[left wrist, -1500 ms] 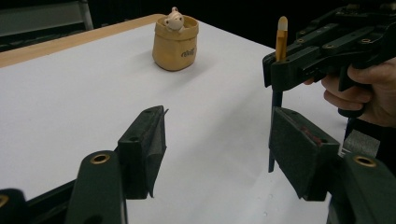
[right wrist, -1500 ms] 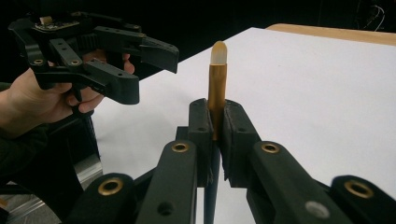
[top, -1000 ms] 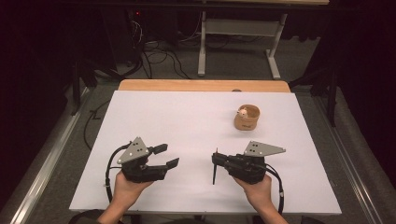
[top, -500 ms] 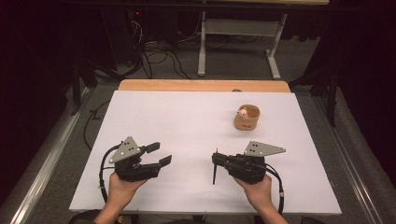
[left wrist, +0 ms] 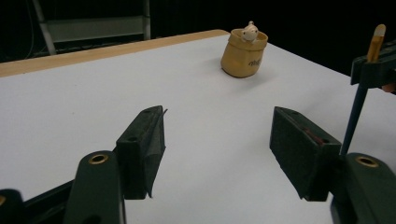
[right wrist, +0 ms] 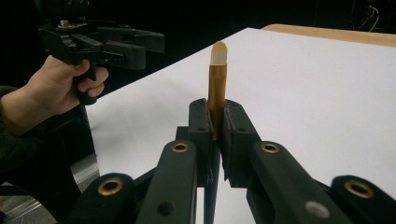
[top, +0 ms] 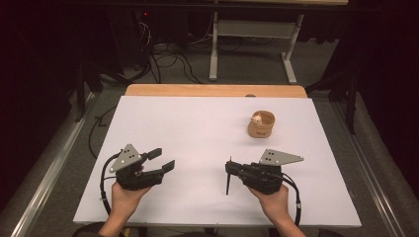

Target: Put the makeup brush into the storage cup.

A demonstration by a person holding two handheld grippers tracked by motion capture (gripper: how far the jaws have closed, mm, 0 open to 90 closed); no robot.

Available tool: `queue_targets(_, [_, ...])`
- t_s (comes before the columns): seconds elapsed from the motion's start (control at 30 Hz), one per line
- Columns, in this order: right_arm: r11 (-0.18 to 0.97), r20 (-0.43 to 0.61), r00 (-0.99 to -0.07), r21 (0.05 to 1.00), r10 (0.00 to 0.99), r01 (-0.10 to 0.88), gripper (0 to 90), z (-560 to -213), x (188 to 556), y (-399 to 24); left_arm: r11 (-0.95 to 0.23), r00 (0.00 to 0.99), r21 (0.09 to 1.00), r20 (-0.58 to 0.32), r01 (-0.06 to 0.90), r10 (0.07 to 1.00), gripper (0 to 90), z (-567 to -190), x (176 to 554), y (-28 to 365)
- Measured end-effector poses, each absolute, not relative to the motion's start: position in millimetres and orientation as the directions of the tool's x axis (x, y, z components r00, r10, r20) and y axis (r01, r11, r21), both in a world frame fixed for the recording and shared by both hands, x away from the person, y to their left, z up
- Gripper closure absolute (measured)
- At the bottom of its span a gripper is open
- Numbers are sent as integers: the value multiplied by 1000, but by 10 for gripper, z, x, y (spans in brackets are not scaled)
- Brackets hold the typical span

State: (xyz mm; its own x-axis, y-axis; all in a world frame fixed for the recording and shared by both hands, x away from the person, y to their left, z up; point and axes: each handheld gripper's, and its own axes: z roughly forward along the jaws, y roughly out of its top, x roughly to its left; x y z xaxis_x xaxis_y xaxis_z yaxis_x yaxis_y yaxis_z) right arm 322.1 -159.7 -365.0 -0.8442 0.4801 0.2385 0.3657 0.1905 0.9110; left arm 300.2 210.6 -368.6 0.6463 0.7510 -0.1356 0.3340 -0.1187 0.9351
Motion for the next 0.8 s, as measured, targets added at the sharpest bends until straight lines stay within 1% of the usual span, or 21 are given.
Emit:
queue_targets(0.2, [195, 235, -846, 911, 479, 363, 858, -3652, 3216, -1609, -101, 615, 933, -144, 346, 775, 360, -3786, 3033, 2178])
queue_targets(0.3, [200, 238, -846, 908, 477, 368, 858, -3657, 3213, -1600, -102, 599, 923, -153, 370, 786, 362, -3854, 3051, 2217])
queue_targets(0.5, [204, 236, -846, 907, 477, 369, 858, -3661, 3209, -1595, -86, 581, 928, -152, 361, 800, 362, -3866, 3041, 2269])
queue_targets(0.8, [206, 229, -840, 907, 492, 368, 858, -3631, 3217, -1650, -79, 574, 924, -164, 375, 802, 360, -3912, 3036, 2284])
